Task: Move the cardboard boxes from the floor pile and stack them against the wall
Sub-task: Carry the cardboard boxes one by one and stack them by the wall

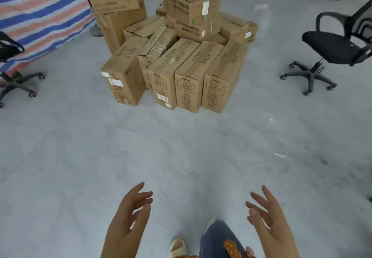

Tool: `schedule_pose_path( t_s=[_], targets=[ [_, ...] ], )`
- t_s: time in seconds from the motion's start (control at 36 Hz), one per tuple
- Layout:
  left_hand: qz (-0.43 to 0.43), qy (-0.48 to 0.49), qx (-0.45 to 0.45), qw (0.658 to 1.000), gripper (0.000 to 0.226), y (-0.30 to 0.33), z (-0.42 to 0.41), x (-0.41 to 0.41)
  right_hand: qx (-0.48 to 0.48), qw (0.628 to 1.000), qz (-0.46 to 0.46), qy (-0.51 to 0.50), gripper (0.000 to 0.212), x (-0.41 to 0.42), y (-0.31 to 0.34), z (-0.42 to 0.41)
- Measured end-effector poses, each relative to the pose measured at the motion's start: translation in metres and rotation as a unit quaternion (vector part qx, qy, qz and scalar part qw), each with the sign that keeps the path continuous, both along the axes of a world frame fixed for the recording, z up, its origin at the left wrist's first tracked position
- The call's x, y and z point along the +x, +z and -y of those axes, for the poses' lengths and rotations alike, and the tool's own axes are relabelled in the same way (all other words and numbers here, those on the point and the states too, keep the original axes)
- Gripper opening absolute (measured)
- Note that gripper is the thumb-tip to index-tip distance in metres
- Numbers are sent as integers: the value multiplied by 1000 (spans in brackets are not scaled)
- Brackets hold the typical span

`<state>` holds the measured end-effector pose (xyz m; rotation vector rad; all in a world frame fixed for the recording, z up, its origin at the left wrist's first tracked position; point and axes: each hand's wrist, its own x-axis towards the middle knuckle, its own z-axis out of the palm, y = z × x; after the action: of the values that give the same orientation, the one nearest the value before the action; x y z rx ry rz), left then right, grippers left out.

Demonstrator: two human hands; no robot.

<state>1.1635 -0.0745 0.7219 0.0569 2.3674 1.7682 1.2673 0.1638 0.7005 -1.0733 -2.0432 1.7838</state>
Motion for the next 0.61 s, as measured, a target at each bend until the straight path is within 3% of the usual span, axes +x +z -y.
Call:
schedule_pose_path(
  t_s=[0.14,0.31,0.61],
  targets=[
    [17,-16,-12,1000,67,-7,-43,-64,3,999,27,-22,51,-52,-6,-44],
    [3,24,7,1000,33,-5,-127,-145,18,1000,8,-20,49,-138,-5,-133],
    [22,28,-1,999,34,5,-255,-258,24,1000,-6,5,52,-255,-2,-276]
  ],
)
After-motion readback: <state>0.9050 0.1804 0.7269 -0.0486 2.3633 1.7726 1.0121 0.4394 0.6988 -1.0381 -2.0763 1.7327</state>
